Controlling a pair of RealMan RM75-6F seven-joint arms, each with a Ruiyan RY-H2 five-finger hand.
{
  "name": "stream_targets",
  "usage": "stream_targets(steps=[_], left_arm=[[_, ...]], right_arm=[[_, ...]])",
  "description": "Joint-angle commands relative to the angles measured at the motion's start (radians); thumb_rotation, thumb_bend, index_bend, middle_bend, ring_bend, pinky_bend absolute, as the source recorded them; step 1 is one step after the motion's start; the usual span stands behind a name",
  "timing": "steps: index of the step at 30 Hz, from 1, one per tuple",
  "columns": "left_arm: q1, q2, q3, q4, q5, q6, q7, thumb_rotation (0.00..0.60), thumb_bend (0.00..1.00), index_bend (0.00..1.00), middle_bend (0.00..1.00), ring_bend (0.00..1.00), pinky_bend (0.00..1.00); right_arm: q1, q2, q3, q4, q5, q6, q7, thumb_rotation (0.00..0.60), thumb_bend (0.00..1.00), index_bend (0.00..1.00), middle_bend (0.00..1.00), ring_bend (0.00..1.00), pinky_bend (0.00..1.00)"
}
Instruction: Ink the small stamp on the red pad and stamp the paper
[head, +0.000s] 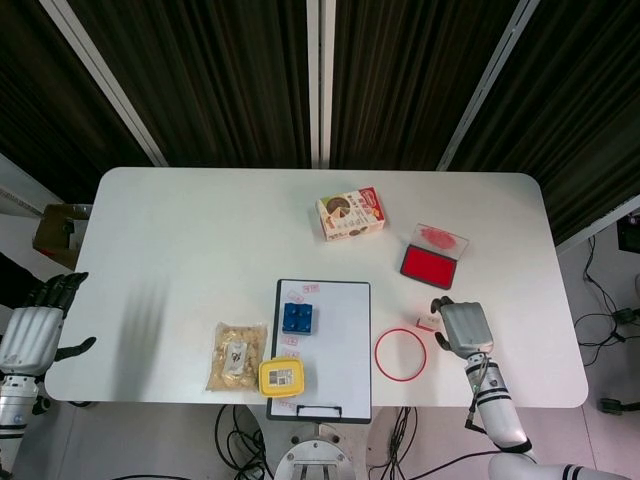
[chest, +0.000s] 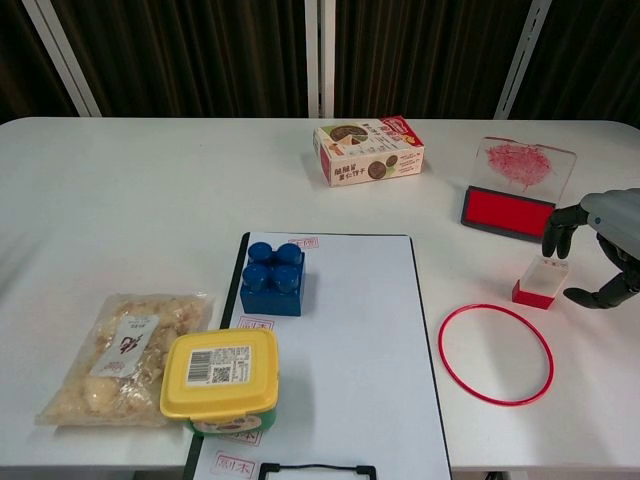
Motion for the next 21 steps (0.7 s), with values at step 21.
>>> stream_targets(steps=[21], left_arm=[[0.0, 0.0, 0.0, 0.002, 0.0, -0.005, -0.001, 0.6, 0.0, 0.11, 0.13, 0.12, 0.2]], right_arm=[[0.018, -0.009, -0.03, 0.015, -0.031, 0.0, 0.025, 0.6, 0.21, 0.43, 0.32, 0.76, 0.96]])
